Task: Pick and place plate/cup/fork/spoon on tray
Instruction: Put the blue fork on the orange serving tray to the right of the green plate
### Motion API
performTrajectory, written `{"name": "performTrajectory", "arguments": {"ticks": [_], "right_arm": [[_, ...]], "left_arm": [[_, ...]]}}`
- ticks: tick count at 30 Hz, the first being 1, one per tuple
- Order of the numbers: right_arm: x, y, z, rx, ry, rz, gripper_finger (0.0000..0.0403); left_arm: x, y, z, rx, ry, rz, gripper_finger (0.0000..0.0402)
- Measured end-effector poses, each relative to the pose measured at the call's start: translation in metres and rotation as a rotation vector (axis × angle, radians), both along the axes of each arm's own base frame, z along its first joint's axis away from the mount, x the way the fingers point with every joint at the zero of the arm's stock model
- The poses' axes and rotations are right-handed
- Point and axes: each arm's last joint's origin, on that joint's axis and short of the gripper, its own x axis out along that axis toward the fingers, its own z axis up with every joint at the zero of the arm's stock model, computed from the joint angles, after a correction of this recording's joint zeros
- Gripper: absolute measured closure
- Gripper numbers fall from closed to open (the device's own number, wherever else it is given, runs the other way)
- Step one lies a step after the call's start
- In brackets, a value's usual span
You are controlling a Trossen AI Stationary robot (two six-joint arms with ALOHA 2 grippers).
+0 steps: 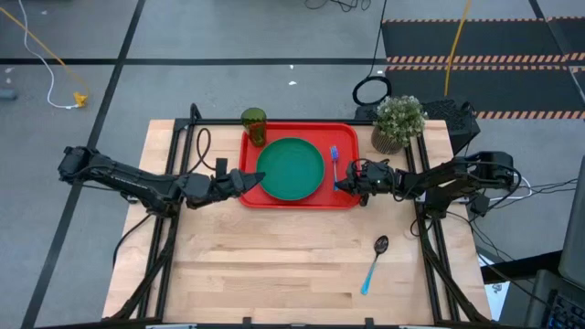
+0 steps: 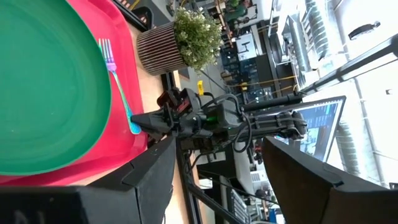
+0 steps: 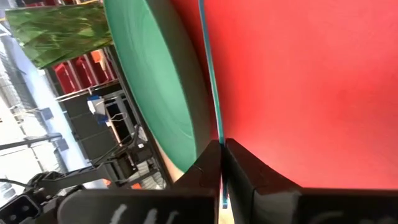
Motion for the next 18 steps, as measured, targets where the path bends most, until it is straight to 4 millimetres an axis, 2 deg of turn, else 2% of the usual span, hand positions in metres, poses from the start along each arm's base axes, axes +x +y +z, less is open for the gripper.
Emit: {"name": "performTrajectory", "arguments": {"ticks": [4,18], "right_arm": [[-0.0013,0.0004,-0.0024,0.008,0.027,-0.001,0.0393],[-0.0044,0.0004,-0.0072,0.010,0.087,-0.026,0.0318]], "left_arm": [[0.0000,0.0001,0.0000,0.003,0.002,0.000,0.0160],[0.0003,-0.0008,-0.0001,-0.001,0.003,-0.030,0.0160]]}}
